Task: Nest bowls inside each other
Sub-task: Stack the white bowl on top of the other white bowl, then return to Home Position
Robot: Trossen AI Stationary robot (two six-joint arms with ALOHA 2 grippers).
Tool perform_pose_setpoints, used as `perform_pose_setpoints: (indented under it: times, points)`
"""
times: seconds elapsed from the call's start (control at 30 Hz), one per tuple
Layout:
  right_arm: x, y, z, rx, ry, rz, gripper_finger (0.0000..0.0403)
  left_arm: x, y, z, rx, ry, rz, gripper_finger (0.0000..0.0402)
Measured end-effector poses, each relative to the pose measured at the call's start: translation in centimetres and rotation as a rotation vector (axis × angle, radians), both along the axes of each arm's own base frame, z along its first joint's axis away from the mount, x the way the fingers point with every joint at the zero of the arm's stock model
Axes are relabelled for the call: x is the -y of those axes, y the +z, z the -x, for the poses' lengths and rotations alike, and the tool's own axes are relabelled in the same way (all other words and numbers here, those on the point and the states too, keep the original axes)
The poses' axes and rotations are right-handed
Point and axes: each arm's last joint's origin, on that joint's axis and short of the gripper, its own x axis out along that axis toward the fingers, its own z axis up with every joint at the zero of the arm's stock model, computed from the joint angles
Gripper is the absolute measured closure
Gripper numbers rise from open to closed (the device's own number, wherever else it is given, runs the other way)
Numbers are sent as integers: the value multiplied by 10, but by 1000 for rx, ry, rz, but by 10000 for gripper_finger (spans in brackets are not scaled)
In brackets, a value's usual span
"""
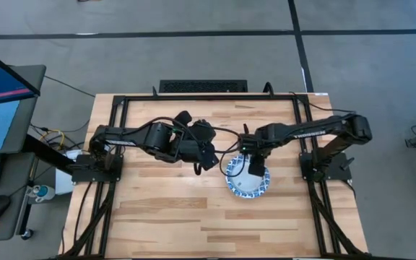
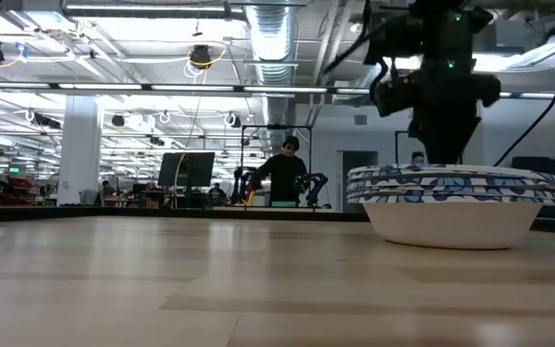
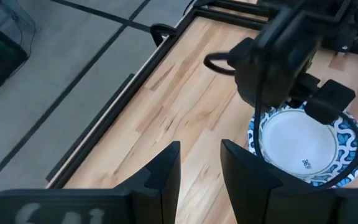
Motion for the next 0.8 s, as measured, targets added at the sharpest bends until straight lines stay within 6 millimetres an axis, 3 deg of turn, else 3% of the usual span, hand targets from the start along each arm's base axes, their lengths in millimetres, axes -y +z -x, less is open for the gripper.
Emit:
perform_pose_setpoints:
  times: [0.27, 0.53, 0.67, 0.8]
  points:
    - [-1, 66, 17, 196, -24, 4, 239, 0, 1, -1, 22, 9, 12, 294]
    - [-3, 150, 81, 614, -32, 13, 243, 6, 15, -18, 191, -99, 21, 294]
    - [-5, 176, 114, 840, 19, 48, 244, 6, 26, -28, 282, -190, -22, 294]
    - [-6, 192, 134, 995, 24, 58, 244, -1, 23, -44, 316, -261, -29, 294]
